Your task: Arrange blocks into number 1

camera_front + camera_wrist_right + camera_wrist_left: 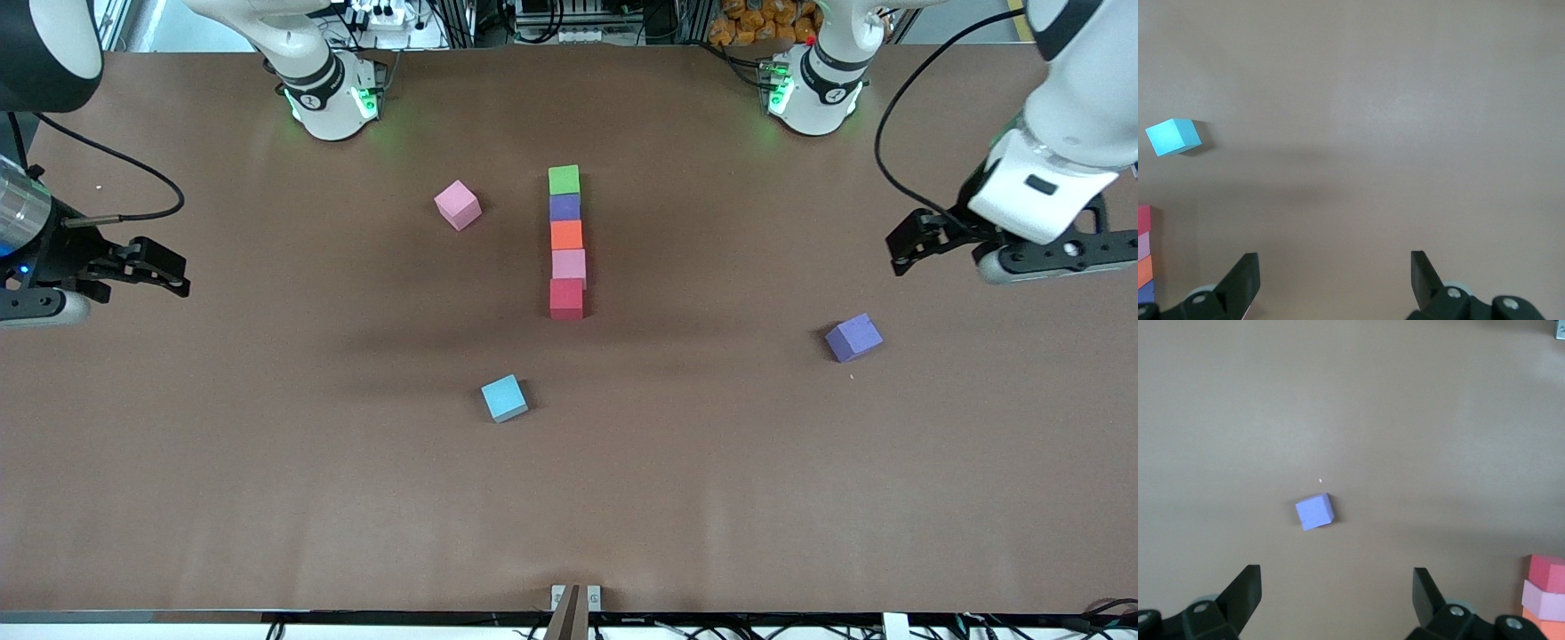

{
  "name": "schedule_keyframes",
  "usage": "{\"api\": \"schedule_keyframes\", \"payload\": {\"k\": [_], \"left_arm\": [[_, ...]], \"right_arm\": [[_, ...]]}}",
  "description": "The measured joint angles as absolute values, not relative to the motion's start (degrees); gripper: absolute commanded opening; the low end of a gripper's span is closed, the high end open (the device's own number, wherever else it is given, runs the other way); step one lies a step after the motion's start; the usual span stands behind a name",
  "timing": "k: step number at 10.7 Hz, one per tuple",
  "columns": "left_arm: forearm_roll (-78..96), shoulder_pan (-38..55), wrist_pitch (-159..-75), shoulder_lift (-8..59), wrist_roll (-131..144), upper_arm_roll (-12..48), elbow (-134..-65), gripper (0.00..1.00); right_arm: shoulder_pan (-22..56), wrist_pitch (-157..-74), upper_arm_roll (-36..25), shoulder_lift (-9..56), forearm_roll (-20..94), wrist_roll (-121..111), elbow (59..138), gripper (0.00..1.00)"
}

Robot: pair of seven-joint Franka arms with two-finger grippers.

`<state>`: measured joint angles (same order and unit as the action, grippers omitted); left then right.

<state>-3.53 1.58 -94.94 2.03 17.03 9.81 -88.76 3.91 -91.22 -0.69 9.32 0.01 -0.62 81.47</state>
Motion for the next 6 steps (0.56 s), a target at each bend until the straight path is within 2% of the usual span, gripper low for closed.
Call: {"api": "schedule_keyframes", "payload": {"k": [6], "left_arm": [[-2.91, 1.48, -91.12, -0.09, 12.16, 6.66, -88.61, 1.00]], "right_arm": [[3.97, -91.10, -0.51, 9.31, 0.01, -0.62, 81.47, 1.00]]}}
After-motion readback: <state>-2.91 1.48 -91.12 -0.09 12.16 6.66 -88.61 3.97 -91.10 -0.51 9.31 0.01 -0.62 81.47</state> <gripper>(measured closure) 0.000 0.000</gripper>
